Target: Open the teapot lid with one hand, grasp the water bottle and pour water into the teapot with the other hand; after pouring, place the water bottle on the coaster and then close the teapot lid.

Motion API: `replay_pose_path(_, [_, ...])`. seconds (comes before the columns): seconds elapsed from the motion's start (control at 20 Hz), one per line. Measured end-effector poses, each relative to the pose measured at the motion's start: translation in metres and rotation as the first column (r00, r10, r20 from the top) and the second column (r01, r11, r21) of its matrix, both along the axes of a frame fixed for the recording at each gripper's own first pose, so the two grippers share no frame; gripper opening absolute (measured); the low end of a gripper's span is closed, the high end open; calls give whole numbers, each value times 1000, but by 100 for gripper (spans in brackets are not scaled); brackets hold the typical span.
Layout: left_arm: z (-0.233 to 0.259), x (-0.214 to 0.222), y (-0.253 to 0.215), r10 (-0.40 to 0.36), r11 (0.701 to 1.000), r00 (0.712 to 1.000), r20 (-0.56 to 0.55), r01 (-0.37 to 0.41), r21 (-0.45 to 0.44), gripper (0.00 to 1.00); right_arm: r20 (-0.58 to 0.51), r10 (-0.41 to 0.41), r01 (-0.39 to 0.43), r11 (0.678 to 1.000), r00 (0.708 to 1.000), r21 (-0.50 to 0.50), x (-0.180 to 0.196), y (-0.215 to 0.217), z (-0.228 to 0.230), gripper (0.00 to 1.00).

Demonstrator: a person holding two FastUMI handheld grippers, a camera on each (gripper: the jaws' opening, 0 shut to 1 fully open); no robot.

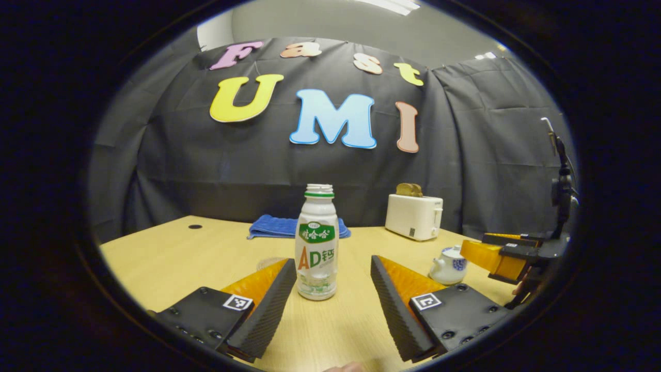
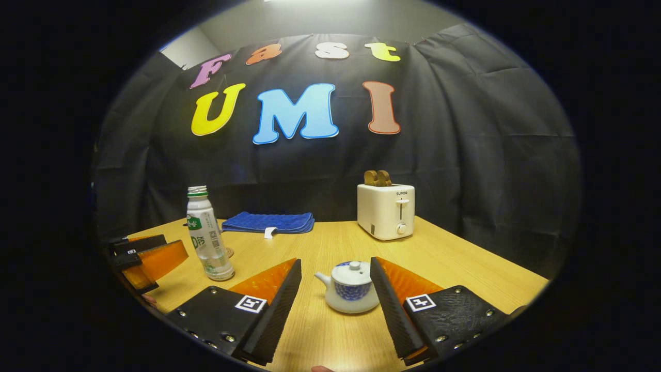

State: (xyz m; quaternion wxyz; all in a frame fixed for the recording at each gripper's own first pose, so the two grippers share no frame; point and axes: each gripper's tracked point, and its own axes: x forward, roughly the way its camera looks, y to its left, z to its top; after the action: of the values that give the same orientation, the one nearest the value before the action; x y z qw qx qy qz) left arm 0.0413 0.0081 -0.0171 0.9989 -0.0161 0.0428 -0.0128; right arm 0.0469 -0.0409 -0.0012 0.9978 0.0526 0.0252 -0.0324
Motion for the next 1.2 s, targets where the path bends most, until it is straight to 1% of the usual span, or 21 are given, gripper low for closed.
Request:
replay_pose_path(0.05, [-1, 7, 3, 1, 1000, 1000, -10, -1, 2, 98, -14, -8, 8, 1000, 1000, 14, 17, -6, 0, 83])
replay_pose_path(0.1, [-1, 11, 3, -5, 1000, 1000, -12, 5, -2, 99, -31, -10, 11, 999, 999, 34, 24, -9, -3, 83])
replay_pose_path(0.15, [1, 15, 9, 7, 1000, 1000, 1, -7, 12, 99, -61, -7, 11, 998, 998, 57, 38, -10, -7, 83])
replay_pose_path(0.3, [8, 20, 13, 9, 998, 1000, 23, -10, 54, 98, -110, -56, 54, 998, 992, -21, 55, -20, -21, 82])
replay_pose_path(0.35, [10, 20, 14, 8, 998, 1000, 30, -10, 65, 98, -124, -56, 52, 998, 991, -33, 57, -19, -26, 61])
replay_pose_path(0.4, [13, 22, 14, 6, 997, 999, 37, -9, 72, 98, -135, -55, 50, 998, 989, -34, 56, -18, -30, 55])
replay_pose_path(0.45, [13, 22, 13, 4, 997, 999, 42, -7, 79, 98, -128, -62, 58, 998, 990, -34, 58, -21, -26, 50])
replay_pose_path(0.55, [12, 26, 12, -2, 997, 999, 41, -1, 80, 98, -122, -54, 51, 998, 991, -30, 61, -18, -28, 50])
replay_pose_path(0.6, [8, 28, 12, -5, 997, 1000, 28, 3, 75, 98, -125, -93, 89, 995, 988, -34, 62, -24, -25, 18])
replay_pose_path(0.75, [1, 31, 11, -12, 998, 1000, 4, 11, 63, 99, -118, -72, 67, 997, 990, -45, 62, -20, -25, 17])
replay_pose_path(0.8, [-1, 32, 12, -10, 998, 1000, -2, 10, 64, 96, -117, -84, 79, 996, 990, -46, 65, -23, -26, 8])
replay_pose_path(0.85, [-2, 33, 13, -7, 998, 1000, -6, 7, 65, 98, -116, -80, 75, 996, 990, -44, 63, -22, -25, 1])
replay_pose_path(1.0, [-6, 38, 20, 5, 999, 1000, -18, -4, 51, 99, -97, -61, 57, 998, 993, -40, 61, -18, -19, 1])
replay_pose_path(1.15, [-10, 53, 16, -19, 999, 999, -33, 20, 33, 99, -84, -56, 52, 998, 995, -44, 61, -18, -16, 1])
replay_pose_path(1.2, [-11, 60, 15, -24, 999, 999, -41, 25, 27, 96, -70, -53, 51, 998, 996, -42, 60, -17, -12, 1])
